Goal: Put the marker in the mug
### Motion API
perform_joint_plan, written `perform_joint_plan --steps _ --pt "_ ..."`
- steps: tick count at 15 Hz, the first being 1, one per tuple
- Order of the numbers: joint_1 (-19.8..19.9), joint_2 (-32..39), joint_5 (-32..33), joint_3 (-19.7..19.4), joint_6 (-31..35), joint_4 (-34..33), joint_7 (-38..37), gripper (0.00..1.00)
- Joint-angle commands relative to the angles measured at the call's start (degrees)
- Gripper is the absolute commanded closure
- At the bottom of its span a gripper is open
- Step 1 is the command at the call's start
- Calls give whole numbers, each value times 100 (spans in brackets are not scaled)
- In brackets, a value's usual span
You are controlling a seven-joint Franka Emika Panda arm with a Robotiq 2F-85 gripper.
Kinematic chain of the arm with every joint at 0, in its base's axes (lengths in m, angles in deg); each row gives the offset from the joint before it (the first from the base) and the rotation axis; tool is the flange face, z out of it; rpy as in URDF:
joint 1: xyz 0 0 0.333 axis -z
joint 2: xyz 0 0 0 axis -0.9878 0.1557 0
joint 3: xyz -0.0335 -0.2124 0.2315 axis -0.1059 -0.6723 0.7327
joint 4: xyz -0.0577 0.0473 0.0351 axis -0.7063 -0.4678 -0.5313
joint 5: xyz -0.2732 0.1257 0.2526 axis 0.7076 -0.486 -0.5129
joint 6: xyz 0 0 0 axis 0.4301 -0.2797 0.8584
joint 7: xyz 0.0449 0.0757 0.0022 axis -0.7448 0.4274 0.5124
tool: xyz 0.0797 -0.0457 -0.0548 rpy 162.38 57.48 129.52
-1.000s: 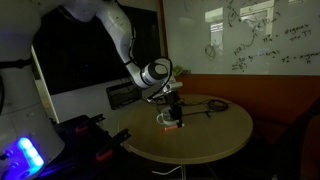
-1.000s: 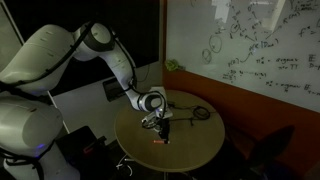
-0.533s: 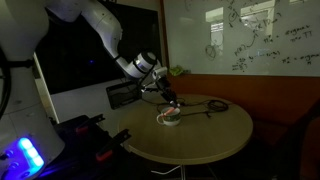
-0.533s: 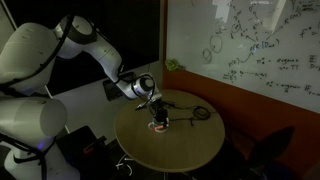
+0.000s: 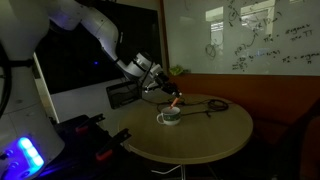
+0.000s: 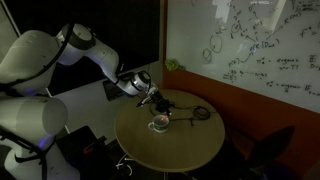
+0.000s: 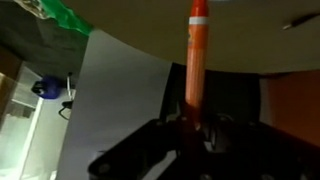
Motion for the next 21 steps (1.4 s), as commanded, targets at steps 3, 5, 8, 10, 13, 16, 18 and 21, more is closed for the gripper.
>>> perform_joint_plan --steps 3,5,8,10,13,16,18,21 --pt "436 434 437 560 -566 -825 -531 95" --pt "762 366 378 975 -511 -931 -303 92" --pt "1098 247 435 1330 -276 -947 -377 49" --pt "1241 170 506 1405 -213 -967 -488 36" --pt "1562 -219 577 1632 10 -762 -199 12" --pt "2038 -847 631 2077 472 -288 509 0" --pt "2397 -1264 517 2407 621 37 996 0" --pt "2847 -1811 438 2801 480 515 1637 0"
